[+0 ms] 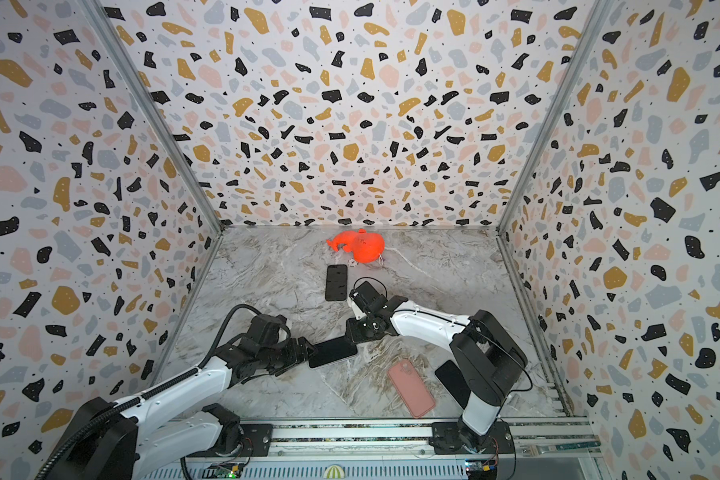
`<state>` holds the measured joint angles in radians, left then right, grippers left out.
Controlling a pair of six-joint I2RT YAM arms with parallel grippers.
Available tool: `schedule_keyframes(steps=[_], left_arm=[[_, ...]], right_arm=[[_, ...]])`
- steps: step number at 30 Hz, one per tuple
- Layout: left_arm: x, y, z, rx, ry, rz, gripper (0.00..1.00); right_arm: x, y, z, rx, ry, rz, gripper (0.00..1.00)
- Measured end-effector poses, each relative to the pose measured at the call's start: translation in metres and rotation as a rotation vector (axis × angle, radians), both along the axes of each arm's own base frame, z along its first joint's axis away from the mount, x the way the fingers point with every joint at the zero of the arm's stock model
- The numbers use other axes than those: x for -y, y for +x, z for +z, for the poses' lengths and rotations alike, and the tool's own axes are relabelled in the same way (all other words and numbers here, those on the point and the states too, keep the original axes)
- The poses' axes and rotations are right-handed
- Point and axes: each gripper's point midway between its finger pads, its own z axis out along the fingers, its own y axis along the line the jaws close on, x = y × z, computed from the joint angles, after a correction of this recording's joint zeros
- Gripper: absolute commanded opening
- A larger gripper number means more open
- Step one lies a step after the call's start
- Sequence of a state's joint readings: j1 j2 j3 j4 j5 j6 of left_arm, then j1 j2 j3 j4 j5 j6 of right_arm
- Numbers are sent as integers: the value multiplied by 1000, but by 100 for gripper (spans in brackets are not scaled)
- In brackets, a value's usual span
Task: Put the phone into the phone case
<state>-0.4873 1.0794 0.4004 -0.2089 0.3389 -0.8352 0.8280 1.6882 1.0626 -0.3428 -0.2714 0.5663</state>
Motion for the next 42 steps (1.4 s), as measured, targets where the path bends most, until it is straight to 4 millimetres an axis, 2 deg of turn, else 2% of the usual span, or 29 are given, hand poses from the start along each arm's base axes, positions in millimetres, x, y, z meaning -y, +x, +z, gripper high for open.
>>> schedule_keyframes(steps=[6,15,25,42], left_arm=[[10,-6,-2,-4,-3,-38,67],[16,-7,-11,-24,4,-52,56],[15,-6,-11,-23,10,-48,56],[17,-4,-14,-22,11,-51,55]], right_arm=[[16,-12,-20,-19,-58,-3,33],[20,-15,-24,-15,-56,-5,22],[13,-13,-21,-8,-19,3,17],[13,-19,-27,-30,-5,3,12]])
